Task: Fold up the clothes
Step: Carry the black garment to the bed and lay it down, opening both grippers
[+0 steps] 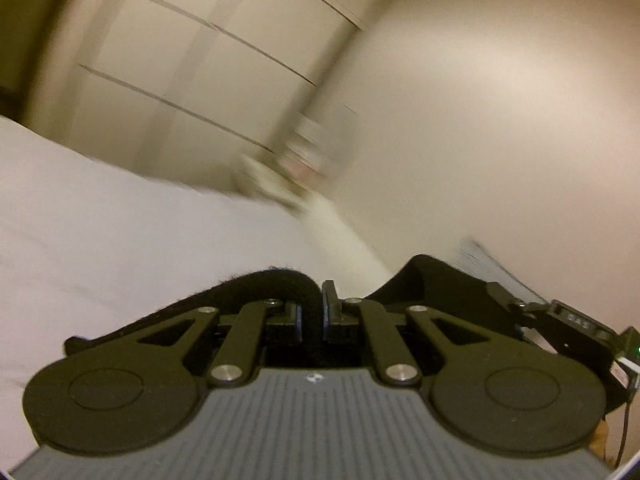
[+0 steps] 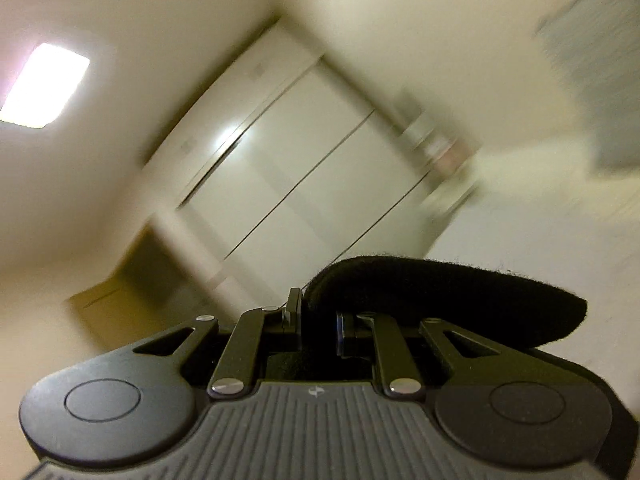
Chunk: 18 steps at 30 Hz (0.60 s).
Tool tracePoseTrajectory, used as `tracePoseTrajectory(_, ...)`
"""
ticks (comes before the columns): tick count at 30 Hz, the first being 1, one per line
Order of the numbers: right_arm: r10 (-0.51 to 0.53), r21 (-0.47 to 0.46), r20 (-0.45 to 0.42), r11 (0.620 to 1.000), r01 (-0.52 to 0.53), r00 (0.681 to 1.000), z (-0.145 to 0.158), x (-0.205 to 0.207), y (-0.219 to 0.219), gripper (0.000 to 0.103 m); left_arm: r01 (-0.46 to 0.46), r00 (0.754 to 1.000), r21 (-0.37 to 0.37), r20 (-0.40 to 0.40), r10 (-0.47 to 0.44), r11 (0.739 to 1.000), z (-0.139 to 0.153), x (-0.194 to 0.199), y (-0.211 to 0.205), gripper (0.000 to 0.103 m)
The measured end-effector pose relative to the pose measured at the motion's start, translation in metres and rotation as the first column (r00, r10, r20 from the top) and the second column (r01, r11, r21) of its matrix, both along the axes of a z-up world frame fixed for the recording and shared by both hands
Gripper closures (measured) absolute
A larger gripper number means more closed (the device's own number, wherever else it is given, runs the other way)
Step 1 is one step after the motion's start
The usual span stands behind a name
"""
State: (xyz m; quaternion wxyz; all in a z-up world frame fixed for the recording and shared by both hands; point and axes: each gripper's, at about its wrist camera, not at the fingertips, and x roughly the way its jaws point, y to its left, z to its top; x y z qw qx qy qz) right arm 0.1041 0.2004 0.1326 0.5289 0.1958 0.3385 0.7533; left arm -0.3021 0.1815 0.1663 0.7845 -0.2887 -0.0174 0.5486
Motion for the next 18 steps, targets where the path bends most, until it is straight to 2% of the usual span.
tracePoseTrajectory(2,0.126,-0.010,-0.032,0.992,-0.126,0.992,-0.002,-0.055,0.036,0.087,-0.115,0.993,0.023,-0.036,0.116,0.993,0.014,-0.050,-0.022,0.097)
tracePoseTrajectory(5,0.297,-0.040,-0.075,0.953,-0.301,0.952,-0.011,-0.141,0.080,0.087,-0.272,0.957,0.033,-0.093,0.273,0.962,0.027,-0.095,-0.049,0.096)
tracePoseTrajectory(6,0.349,-0.056,-0.088,0.933,-0.355,0.933,-0.014,-0.169,0.092,0.087,-0.309,0.945,0.017,-0.107,0.309,0.951,0.026,-0.105,-0.053,0.094)
tracePoseTrajectory(7,0.400,-0.070,-0.102,0.910,-0.408,0.911,-0.017,-0.198,0.104,0.080,-0.325,0.940,-0.025,-0.120,0.319,0.945,0.019,-0.114,-0.051,0.090)
tracePoseTrajectory(8,0.431,-0.104,-0.093,0.892,-0.439,0.898,-0.021,-0.223,0.115,0.073,-0.337,0.936,-0.071,-0.134,0.326,0.939,0.012,-0.124,-0.050,0.086)
tracePoseTrajectory(9,0.435,-0.166,-0.049,0.884,-0.437,0.899,-0.026,-0.246,0.126,0.070,-0.343,0.934,-0.140,-0.153,0.321,0.929,-0.001,-0.128,-0.044,0.083)
tracePoseTrajectory(10,0.441,-0.227,-0.006,0.874,-0.430,0.898,-0.031,-0.269,0.136,0.050,-0.355,0.930,-0.230,-0.180,0.319,0.906,-0.019,-0.130,-0.037,0.082)
tracePoseTrajectory(11,0.448,-0.288,0.037,0.861,-0.420,0.893,-0.035,-0.291,0.146,0.021,-0.380,0.921,-0.306,-0.217,0.324,0.873,-0.040,-0.129,-0.034,0.082)
tracePoseTrajectory(12,0.452,-0.335,0.092,0.853,-0.399,0.887,-0.041,-0.312,0.152,0.017,-0.406,0.909,-0.376,-0.256,0.328,0.833,-0.061,-0.129,-0.031,0.082)
tracePoseTrajectory(15,0.502,-0.408,0.215,0.825,-0.390,0.837,-0.067,-0.347,0.139,0.017,-0.444,0.895,-0.517,-0.300,0.331,0.732,-0.109,-0.129,-0.044,0.081)
tracePoseTrajectory(18,0.576,-0.510,0.246,0.761,-0.401,0.780,-0.104,-0.358,0.117,0.017,-0.483,0.875,-0.627,-0.363,0.320,0.610,-0.151,-0.128,-0.058,0.080)
